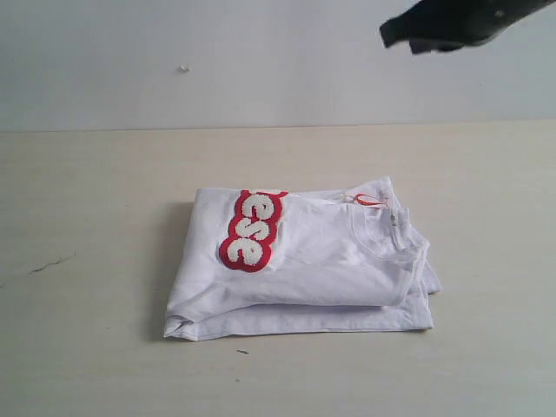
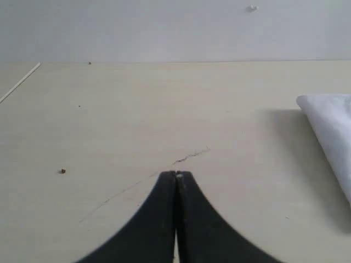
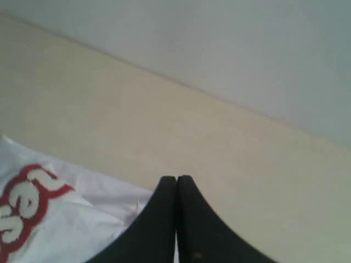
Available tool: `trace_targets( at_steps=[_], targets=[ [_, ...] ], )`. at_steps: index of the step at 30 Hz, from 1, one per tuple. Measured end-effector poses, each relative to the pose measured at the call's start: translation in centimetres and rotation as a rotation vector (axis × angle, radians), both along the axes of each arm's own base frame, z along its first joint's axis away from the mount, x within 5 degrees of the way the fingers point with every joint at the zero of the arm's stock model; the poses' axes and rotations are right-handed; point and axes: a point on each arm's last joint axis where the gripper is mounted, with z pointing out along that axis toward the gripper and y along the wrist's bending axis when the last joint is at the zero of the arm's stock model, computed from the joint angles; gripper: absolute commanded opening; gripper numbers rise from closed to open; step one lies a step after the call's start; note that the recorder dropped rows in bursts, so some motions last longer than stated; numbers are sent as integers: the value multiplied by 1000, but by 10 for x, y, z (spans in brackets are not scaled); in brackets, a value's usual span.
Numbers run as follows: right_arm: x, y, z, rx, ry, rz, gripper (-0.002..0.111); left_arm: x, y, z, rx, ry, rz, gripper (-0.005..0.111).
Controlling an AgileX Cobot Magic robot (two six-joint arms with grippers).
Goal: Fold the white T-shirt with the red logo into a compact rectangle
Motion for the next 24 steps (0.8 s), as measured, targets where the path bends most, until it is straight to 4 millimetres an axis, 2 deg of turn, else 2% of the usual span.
trace_targets(
  at_steps=[5,6,8,15,24],
  targets=[
    [-72,-9,70,35,-254,-16,0,0,0,0,0,2,0,0],
    [-80,-10,76,39,-294,-18,0,0,0,0,0,2,0,0],
    [-110,-14,89,56,-399,-26,0,0,0,0,0,2,0,0],
    [-217,-38,90,91,-733,-112,0,0,0,0,0,2,0,0],
    [-281,-50,65,149,-936,-227,0,0,0,0,0,2,0,0]
  ],
)
